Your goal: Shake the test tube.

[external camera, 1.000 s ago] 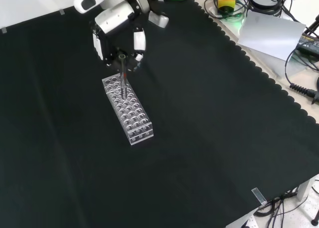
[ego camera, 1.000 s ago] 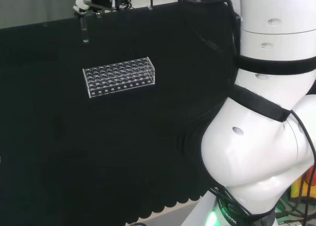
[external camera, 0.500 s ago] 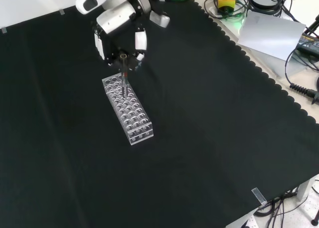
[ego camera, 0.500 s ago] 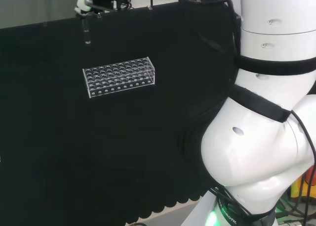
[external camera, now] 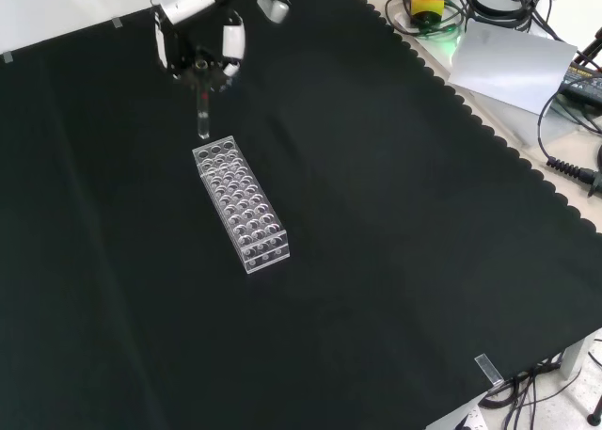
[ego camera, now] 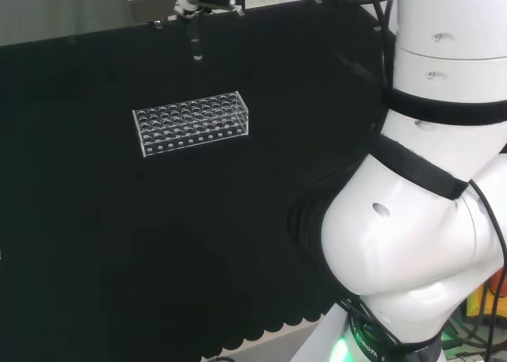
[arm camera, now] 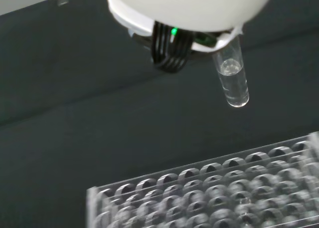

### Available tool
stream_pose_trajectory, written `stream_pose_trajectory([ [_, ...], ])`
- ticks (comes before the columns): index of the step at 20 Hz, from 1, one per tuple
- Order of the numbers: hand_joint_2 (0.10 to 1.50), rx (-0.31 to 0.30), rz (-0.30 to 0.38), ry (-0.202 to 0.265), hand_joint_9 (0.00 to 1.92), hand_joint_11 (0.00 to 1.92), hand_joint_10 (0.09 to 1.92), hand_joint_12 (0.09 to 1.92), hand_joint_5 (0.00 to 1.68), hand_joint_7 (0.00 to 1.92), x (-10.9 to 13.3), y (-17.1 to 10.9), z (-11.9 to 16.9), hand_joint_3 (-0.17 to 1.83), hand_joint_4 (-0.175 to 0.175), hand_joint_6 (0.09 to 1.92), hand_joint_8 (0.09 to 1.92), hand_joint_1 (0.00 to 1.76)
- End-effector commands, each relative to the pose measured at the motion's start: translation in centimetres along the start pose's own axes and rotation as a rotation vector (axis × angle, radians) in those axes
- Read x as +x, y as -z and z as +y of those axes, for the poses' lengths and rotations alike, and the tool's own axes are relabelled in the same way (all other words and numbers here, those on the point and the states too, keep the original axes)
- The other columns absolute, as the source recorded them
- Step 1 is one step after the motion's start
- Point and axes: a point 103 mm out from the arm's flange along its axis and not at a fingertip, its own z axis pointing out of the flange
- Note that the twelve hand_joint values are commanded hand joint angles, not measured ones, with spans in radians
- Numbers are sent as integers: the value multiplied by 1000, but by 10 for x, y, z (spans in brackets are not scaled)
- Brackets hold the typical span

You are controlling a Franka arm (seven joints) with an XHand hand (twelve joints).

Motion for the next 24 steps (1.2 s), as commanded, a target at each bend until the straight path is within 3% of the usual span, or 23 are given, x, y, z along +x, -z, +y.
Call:
stream_pose_trajectory([
  [1, 571, -42, -50, -97, 1545, 1006, 672, 1111, 1258, 1313, -54, 19, 5, 814, -175, 722, 736, 1319],
  [5, 571, -52, -56, -128, 1544, 1005, 672, 1111, 1258, 1313, -67, 23, 8, 815, -175, 723, 736, 1319],
  [8, 571, -46, -46, -120, 1544, 1005, 672, 1111, 1258, 1313, -64, 19, 8, 815, -175, 723, 736, 1319],
  [9, 607, -40, -41, -112, 1548, 1007, 674, 1117, 1250, 1409, -61, 17, 8, 761, -175, 723, 742, 1281],
  [13, 689, -13, -26, -71, 1555, 1012, 672, 1122, 1260, 1611, -38, 2, 7, 612, -175, 660, 661, 1220],
  [24, 697, 65, 19, 77, 1556, 1012, 670, 1122, 1263, 1629, 45, -36, 6, 596, -175, 649, 644, 1216],
])
